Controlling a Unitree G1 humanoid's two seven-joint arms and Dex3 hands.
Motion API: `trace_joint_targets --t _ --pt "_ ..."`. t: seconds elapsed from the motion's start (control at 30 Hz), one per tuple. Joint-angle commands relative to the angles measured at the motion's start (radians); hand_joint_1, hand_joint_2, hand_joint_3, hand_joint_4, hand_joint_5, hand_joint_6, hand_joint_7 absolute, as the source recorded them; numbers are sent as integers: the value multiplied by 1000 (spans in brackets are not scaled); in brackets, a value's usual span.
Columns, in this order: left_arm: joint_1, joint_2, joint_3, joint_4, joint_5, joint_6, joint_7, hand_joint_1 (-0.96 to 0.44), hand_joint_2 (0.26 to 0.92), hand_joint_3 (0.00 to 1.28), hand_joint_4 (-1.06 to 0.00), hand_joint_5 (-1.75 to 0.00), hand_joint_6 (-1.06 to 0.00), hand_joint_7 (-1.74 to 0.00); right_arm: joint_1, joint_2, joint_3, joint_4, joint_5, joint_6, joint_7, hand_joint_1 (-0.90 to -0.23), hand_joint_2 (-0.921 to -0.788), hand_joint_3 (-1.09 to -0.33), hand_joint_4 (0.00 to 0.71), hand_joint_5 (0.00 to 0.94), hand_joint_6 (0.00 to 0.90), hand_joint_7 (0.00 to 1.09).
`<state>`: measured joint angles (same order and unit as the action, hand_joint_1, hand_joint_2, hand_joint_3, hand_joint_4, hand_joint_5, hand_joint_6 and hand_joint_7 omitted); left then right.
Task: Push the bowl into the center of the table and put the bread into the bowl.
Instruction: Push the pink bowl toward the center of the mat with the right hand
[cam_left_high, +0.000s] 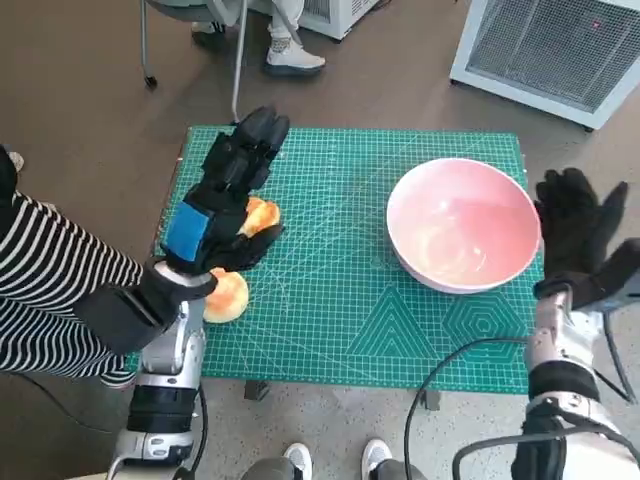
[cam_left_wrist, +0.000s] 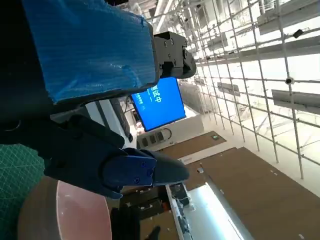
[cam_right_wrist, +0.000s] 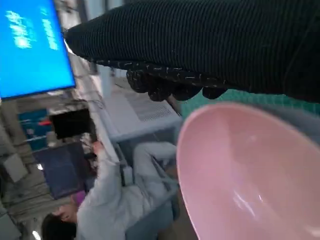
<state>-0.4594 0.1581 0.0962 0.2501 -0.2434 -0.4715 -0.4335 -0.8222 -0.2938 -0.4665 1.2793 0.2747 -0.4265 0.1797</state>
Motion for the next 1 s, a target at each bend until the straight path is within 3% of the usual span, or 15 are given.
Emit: trace_joint_targets --t 0.03,0.6,1.0 --pt "23 20 15 -25 -10 0 -3 -588 921 315 -121 -26 1 -406 -15 44 -11 21 17 42 6 -683 -921 -949 193 13 144 323" --pt "66 28 31 -56 9 -11 25 -592 921 295 -127 -19 0 -412 -76 143 -7 25 20 72 66 -687 -921 -925 197 4 174 285" --pt "99 37 38 -83 15 -6 50 -601 921 287 -134 -18 -6 -412 -122 211 1 36 14 97 76 -705 -921 -930 171 0 153 257"
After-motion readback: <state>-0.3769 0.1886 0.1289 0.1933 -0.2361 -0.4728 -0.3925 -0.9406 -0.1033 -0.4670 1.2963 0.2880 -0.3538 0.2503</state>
